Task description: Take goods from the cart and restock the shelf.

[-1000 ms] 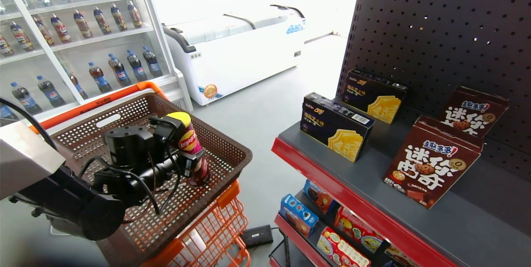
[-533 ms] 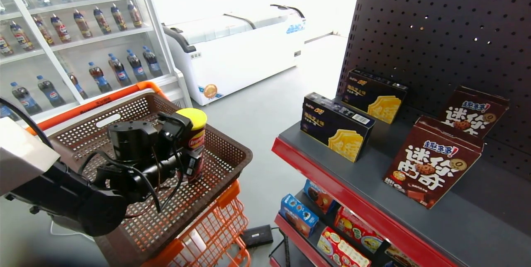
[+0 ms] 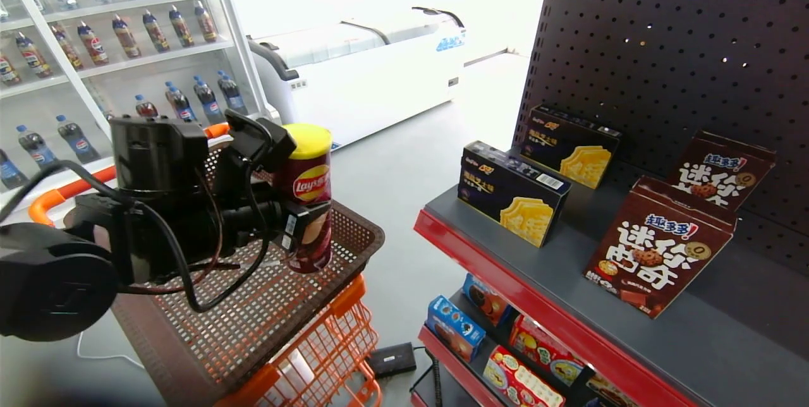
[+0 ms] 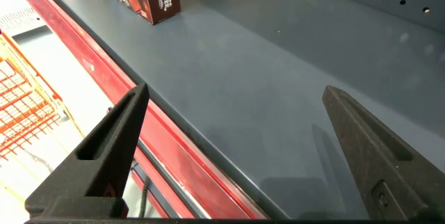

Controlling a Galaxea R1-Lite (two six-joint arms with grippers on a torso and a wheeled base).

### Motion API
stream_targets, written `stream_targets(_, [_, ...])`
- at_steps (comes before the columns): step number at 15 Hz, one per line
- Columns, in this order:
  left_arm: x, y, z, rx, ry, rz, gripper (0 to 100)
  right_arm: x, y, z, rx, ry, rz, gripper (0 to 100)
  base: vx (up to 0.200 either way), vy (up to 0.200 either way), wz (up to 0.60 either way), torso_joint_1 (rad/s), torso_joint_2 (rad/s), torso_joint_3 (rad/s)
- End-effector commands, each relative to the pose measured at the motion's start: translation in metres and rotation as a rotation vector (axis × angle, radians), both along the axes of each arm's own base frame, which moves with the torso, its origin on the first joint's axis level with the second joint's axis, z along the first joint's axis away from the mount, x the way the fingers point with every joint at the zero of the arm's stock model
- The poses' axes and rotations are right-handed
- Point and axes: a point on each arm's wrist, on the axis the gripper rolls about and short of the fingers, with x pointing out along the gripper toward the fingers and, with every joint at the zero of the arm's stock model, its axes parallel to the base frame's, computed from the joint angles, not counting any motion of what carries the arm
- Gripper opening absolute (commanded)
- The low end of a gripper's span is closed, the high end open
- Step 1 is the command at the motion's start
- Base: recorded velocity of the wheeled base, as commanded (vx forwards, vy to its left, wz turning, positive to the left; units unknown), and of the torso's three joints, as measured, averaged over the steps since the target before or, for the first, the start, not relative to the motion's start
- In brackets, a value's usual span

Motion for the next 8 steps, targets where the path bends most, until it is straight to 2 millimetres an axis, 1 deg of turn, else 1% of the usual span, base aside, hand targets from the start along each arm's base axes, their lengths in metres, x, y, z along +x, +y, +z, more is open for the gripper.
stream_targets(1, [-0.027,0.003,0.033,-0.044,-0.097,-0.038,0,0.000,0.000,0.000,-0.001,0.000,0.000,100,0.000,0.000,0.00,0.000,0.00,0.000])
stream_targets(2, [-0.038,0.004,0.037,-0.057,-0.111,-0.054,0,0.000,0.000,0.000,-0.001,0.000,0.000,100,0.000,0.000,0.00,0.000,0.00,0.000])
stream_targets(4, [-0.053,-0.005,0.042,-0.111,-0.104,-0.114,0,0.000,0.000,0.000,-0.001,0.000,0.000,100,0.000,0.000,0.00,0.000,0.00,0.000])
stream_targets(6, [-0.064,-0.011,0.041,-0.138,-0.089,-0.148,0,0.000,0.000,0.000,-0.001,0.000,0.001,100,0.000,0.000,0.00,0.000,0.00,0.000])
stream_targets(8, [-0.078,-0.012,0.041,-0.136,-0.093,-0.179,0,0.000,0.000,0.000,-0.001,0.000,0.000,100,0.000,0.000,0.00,0.000,0.00,0.000])
